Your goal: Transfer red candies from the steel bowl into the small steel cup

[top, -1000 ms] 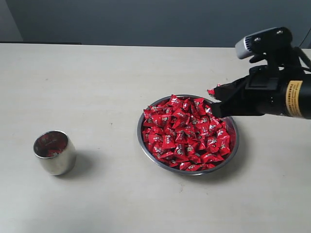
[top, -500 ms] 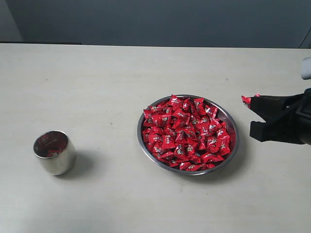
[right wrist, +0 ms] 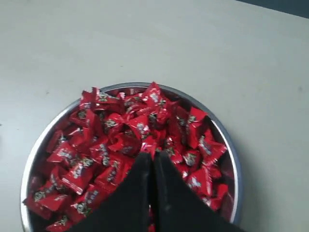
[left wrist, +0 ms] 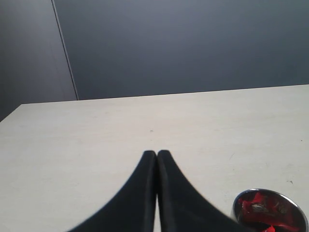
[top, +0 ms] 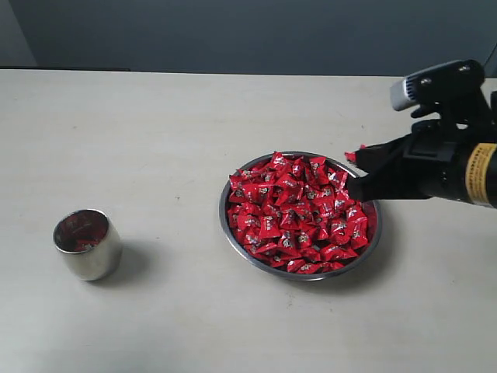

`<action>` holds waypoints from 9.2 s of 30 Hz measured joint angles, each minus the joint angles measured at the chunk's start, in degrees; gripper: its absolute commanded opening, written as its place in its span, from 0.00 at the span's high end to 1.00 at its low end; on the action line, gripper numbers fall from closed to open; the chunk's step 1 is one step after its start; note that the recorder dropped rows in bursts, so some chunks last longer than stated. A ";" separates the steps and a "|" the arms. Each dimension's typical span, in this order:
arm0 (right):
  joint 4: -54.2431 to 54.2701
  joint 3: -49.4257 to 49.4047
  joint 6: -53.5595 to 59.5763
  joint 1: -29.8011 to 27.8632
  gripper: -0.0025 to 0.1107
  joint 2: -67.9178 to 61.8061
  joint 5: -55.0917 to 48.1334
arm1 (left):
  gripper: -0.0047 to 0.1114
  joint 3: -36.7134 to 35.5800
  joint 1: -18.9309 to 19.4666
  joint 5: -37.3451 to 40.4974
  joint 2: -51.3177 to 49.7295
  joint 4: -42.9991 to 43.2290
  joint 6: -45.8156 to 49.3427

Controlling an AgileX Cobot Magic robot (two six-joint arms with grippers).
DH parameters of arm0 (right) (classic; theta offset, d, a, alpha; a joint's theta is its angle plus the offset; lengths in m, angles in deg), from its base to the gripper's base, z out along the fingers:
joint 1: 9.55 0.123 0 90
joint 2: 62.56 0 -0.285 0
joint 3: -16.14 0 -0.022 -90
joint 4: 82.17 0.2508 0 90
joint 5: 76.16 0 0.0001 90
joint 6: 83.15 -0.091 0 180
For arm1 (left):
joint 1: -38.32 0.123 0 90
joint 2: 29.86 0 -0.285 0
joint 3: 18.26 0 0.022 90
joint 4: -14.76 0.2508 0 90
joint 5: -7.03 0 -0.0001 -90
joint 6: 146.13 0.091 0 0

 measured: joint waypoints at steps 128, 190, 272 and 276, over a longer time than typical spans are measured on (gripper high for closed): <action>-7.60 53.07 -9.22 24.95 0.67 -55.53 29.88 | 0.96 0.00 0.00 0.00 0.00 0.00 0.00; -11.91 -0.25 -15.53 -2.19 0.99 19.74 -20.69 | 0.96 0.00 0.00 0.00 0.00 0.00 0.00; -14.76 18.52 -13.09 -0.70 0.62 -35.46 16.61 | 0.96 0.00 0.00 0.00 0.00 0.00 0.00; -14.76 18.52 -11.90 -0.70 0.62 -35.18 18.43 | 0.96 0.00 0.00 0.00 0.00 0.00 0.00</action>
